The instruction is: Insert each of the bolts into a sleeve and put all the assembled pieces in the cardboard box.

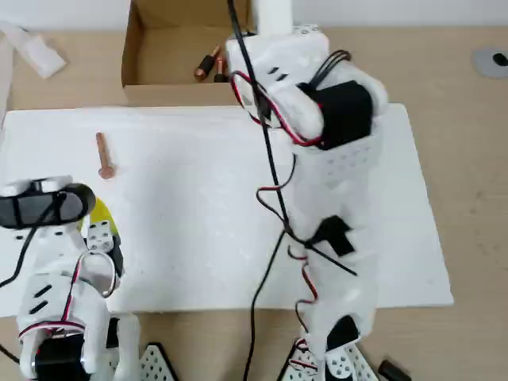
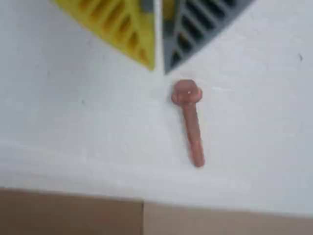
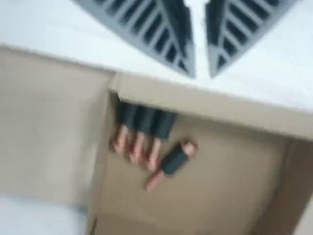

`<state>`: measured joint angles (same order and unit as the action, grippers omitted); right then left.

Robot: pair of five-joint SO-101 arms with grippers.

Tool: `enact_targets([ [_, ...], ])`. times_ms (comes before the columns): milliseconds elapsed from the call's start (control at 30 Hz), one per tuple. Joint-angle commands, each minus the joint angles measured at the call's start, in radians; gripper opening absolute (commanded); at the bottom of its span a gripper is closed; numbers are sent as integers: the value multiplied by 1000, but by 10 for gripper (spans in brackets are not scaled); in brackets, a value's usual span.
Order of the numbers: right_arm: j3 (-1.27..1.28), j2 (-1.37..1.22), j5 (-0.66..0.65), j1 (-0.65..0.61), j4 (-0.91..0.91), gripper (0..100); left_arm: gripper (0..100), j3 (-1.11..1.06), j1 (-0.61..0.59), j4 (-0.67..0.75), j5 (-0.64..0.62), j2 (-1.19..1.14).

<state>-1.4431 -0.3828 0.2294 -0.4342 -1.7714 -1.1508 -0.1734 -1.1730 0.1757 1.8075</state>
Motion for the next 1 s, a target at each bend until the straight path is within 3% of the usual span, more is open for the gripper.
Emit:
enact_targets([
  [0,288,236,-11,12,-20,9,6,-23,11,18,2,4],
  [367,1303,909,-12,130,63,9,6,-157,11,64,6,16],
  [600,1870,1291,-14,176,273,9,6,-241,11,212,6,16],
  [800,2270,1635,-18,176,471,9,6,-255,11,218,6,16],
  [967,2525,1914,-121,176,585,9,6,-273,11,218,6,16],
])
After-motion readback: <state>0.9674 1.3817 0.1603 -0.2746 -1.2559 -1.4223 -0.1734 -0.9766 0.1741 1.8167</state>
